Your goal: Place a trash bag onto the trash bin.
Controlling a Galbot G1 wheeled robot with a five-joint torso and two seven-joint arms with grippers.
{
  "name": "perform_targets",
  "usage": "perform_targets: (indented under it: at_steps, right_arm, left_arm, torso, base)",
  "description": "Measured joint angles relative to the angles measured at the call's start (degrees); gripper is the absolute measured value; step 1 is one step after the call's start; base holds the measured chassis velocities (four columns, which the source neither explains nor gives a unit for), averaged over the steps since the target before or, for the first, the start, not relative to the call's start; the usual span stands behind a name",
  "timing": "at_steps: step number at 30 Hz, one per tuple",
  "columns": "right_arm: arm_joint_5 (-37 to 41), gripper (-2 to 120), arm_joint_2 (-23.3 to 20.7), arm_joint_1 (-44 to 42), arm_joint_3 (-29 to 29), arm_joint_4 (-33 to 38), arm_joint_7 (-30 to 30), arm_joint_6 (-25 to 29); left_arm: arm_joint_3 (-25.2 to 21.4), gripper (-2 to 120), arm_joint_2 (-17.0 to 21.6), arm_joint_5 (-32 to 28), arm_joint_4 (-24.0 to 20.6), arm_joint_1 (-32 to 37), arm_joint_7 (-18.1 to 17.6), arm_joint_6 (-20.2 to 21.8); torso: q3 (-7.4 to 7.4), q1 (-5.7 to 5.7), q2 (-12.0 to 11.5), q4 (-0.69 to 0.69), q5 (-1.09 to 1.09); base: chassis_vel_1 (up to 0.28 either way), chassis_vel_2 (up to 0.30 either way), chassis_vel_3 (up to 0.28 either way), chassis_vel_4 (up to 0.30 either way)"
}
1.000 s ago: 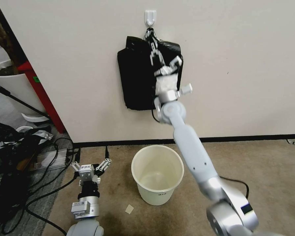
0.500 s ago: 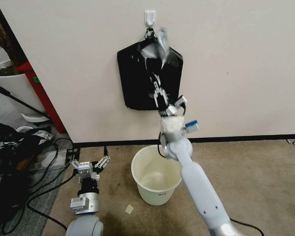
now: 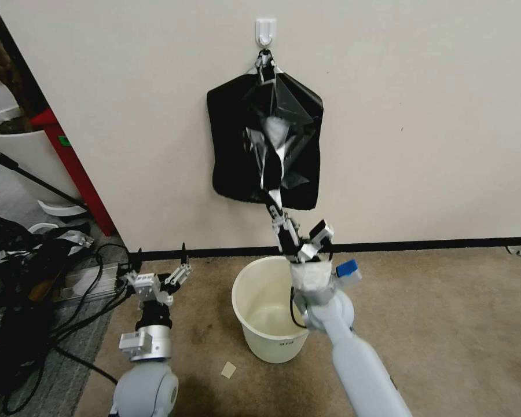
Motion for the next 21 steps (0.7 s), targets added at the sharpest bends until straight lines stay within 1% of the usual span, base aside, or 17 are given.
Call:
perform_targets:
  at_steps: [1, 3, 4, 7, 8, 9, 10, 11, 12, 13, 14, 16, 17, 18, 19, 20, 21]
  right_arm:
    - [-0.7, 0, 0.1, 0.6, 0.2, 0.0, 1.2, 0.8]
    - [-1.9, 0, 0.1, 2.2, 0.6, 0.1, 3.7, 2.2]
    - [-1.9, 0, 0.1, 2.2, 0.6, 0.1, 3.7, 2.2]
    - [-3.5, 0, 0.3, 4.6, 0.9, 0.7, 8.1, 4.5]
    - [-3.9, 0, 0.4, 4.9, 0.9, 0.8, 8.8, 4.8]
    - [-3.9, 0, 0.4, 4.9, 0.9, 0.8, 8.8, 4.8]
    - [-4.6, 0, 0.6, 5.3, 0.8, 0.9, 9.9, 5.4]
    - [-5.4, 0, 0.8, 5.6, 0.4, 1.0, 10.8, 5.8]
    - [-6.0, 0, 1.1, 5.6, 0.2, 1.1, 11.0, 6.1]
    - [-6.0, 0, 1.1, 5.6, 0.2, 1.1, 11.0, 6.1]
    - [-6.5, 0, 1.4, 5.5, 0.1, 1.1, 11.2, 6.3]
    - [-7.7, 0, 2.1, 5.2, -0.1, 1.2, 11.2, 6.6]
    - [-8.3, 0, 2.6, 5.0, -0.3, 1.3, 11.2, 6.8]
    - [-8.3, 0, 2.6, 5.0, -0.3, 1.3, 11.2, 6.8]
    - [-9.1, 0, 2.9, 4.9, -0.4, 1.3, 11.2, 7.0]
    - [-9.1, 0, 2.9, 4.9, -0.4, 1.3, 11.2, 7.0]
    - [-9.7, 0, 3.1, 4.9, -0.4, 1.4, 11.2, 7.1]
  left_arm:
    - [1.0, 100, 2.2, -2.5, -0.4, -1.9, 1.6, -0.7]
    - [2.6, 100, 8.0, -7.1, -1.7, -6.5, 5.1, -1.0]
    - [2.6, 100, 8.0, -7.1, -1.7, -6.5, 5.1, -1.0]
    - [6.0, 100, 21.3, -12.2, -2.5, -15.7, 10.7, -0.6]
    - [7.2, 100, 23.8, -13.3, -2.5, -17.8, 11.3, -0.1]
    - [7.2, 100, 23.8, -13.3, -2.5, -17.8, 11.3, -0.1]
    - [9.7, 100, 27.7, -15.6, -2.6, -22.0, 11.8, 1.5]
    - [13.5, 100, 31.9, -19.0, -2.9, -28.3, 11.9, 4.3]
    - [17.1, 100, 34.7, -21.9, -3.0, -33.7, 11.9, 6.9]
    - [17.1, 100, 34.7, -21.9, -3.0, -33.7, 11.9, 6.9]
    - [20.7, 100, 36.8, -24.0, -3.0, -38.7, 11.9, 9.5]
    - [27.6, 100, 39.9, -26.2, -2.4, -49.3, 12.1, 14.4]
    - [31.8, 100, 41.0, -26.6, -1.8, -56.3, 12.7, 17.4]
    - [31.8, 100, 41.0, -26.6, -1.8, -56.3, 12.7, 17.4]
    - [36.0, 100, 41.5, -26.6, -0.8, -62.5, 13.7, 20.1]
    - [36.0, 100, 41.5, -26.6, -0.8, -62.5, 13.7, 20.1]
    - [39.7, 100, 41.7, -26.4, 0.4, -67.2, 14.8, 22.1]
  torso:
    - [0.0, 0.0, 0.0, 0.0, 0.0]
    - [0.0, 0.0, 0.0, 0.0, -0.01]
    - [0.0, 0.0, 0.0, 0.0, -0.01]
    - [0.0, 0.01, 0.0, -0.01, 0.01]
    - [0.0, 0.01, 0.0, 0.01, 0.01]
    - [0.0, 0.01, 0.0, 0.01, 0.01]
    - [0.01, 0.01, 0.0, 0.02, -0.01]
    - [0.01, 0.01, 0.0, 0.01, 0.01]
    - [0.0, 0.01, 0.0, 0.0, 0.01]
    - [0.0, 0.01, 0.0, 0.0, 0.01]
    - [0.01, 0.01, 0.0, -0.02, 0.01]
    - [0.01, 0.01, 0.0, -0.01, 0.01]
    - [0.01, 0.01, 0.0, -0.02, 0.02]
    - [0.01, 0.01, 0.0, -0.02, 0.02]
    - [0.0, 0.01, 0.0, -0.01, 0.03]
    - [0.0, 0.01, 0.0, -0.01, 0.03]
    - [0.0, 0.01, 0.0, -0.01, 0.03]
  base:
    - [0.0, 0.0, 0.0, 0.0]
    - [0.0, 0.0, 0.0, 0.0]
    - [0.0, 0.0, 0.0, 0.0]
    - [0.0, 0.0, 0.0, 0.0]
    - [0.0, 0.0, 0.0, 0.0]
    - [0.0, 0.0, 0.0, 0.0]
    - [0.0, 0.0, 0.0, 0.0]
    - [0.0, 0.0, 0.0, 0.0]
    - [0.0, 0.0, 0.0, 0.0]
    - [0.0, 0.0, 0.0, 0.0]
    - [0.0, 0.0, 0.0, 0.0]
    - [0.0, 0.0, 0.0, 0.0]
    - [0.0, 0.0, 0.0, 0.0]
    - [0.0, 0.0, 0.0, 0.0]
    - [0.0, 0.0, 0.0, 0.0]
    - [0.0, 0.0, 0.0, 0.0]
    - [0.0, 0.0, 0.0, 0.0]
